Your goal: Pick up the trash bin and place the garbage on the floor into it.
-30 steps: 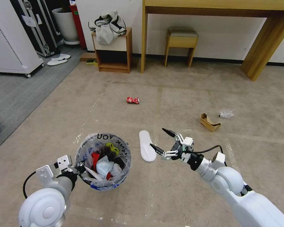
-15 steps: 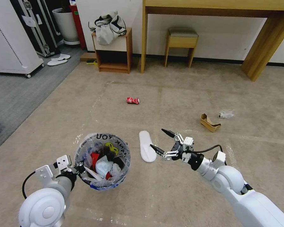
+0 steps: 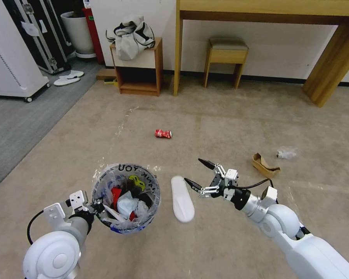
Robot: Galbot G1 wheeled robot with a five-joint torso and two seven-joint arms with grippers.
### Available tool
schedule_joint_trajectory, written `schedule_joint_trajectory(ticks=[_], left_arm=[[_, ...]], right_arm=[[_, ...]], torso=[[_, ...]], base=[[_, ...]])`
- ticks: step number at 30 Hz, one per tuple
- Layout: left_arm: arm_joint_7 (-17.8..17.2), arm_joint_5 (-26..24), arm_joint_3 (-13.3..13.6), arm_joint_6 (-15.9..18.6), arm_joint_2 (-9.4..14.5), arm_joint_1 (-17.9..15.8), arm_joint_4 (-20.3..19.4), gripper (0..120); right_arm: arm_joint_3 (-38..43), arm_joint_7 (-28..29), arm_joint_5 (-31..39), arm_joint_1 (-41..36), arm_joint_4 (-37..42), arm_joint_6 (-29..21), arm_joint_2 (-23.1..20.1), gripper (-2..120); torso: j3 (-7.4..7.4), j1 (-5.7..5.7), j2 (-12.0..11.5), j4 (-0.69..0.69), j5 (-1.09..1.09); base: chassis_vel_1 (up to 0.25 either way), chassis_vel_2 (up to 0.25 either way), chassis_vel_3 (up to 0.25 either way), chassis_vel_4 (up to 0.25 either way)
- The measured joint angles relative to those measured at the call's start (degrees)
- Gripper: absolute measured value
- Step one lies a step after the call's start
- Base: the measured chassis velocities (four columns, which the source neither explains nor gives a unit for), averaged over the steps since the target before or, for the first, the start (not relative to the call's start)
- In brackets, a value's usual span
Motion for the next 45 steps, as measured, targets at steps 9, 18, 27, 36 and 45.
schedule_joint_trajectory(ticks=[9, 18, 27, 36, 45], left_arm=[[0.04, 0.04, -0.02, -0.05, 0.06, -0.43, 0.23, 0], [0.05, 0.01, -0.64, -0.04, 0.57, -1.57, 1.68, 0], [1.45, 0.05, -0.48, 0.18, 1.98, -5.18, 7.13, 0], [4.44, 0.66, 0.71, 0.2, 3.35, -6.96, 11.55, 0], [7.55, 3.16, 1.34, -1.24, 3.04, -9.21, 14.8, 0]], right_arm=[[0.17, 0.41, -0.13, -0.12, -0.41, 0.3, -0.05, 100], [-0.73, 1.5, 0.19, 1.42, -1.73, -0.01, -0.21, 100], [-2.46, 4.42, 3.83, 4.53, -5.28, -3.35, -1.65, 100], [-4.23, 8.09, 6.78, 6.77, -9.33, -7.8, -3.19, 100], [-7.92, 11.24, 10.18, 9.08, -13.75, -13.18, -3.35, 100]], torso=[[-0.02, 0.0, -0.01, 0.0, 0.02], [-0.02, -0.01, 0.0, 0.02, 0.03], [-0.01, -0.01, 0.0, 0.02, 0.02], [-0.01, 0.0, 0.0, -0.01, 0.02], [-0.01, 0.0, 0.0, 0.01, 0.02]], base=[[-0.123, 0.109, 0.12, -0.119], [0.023, -0.03, -0.029, 0.02], [0.0, 0.0, 0.0, 0.0], [0.0, 0.0, 0.0, 0.0], [0.0, 0.0, 0.0, 0.0]])
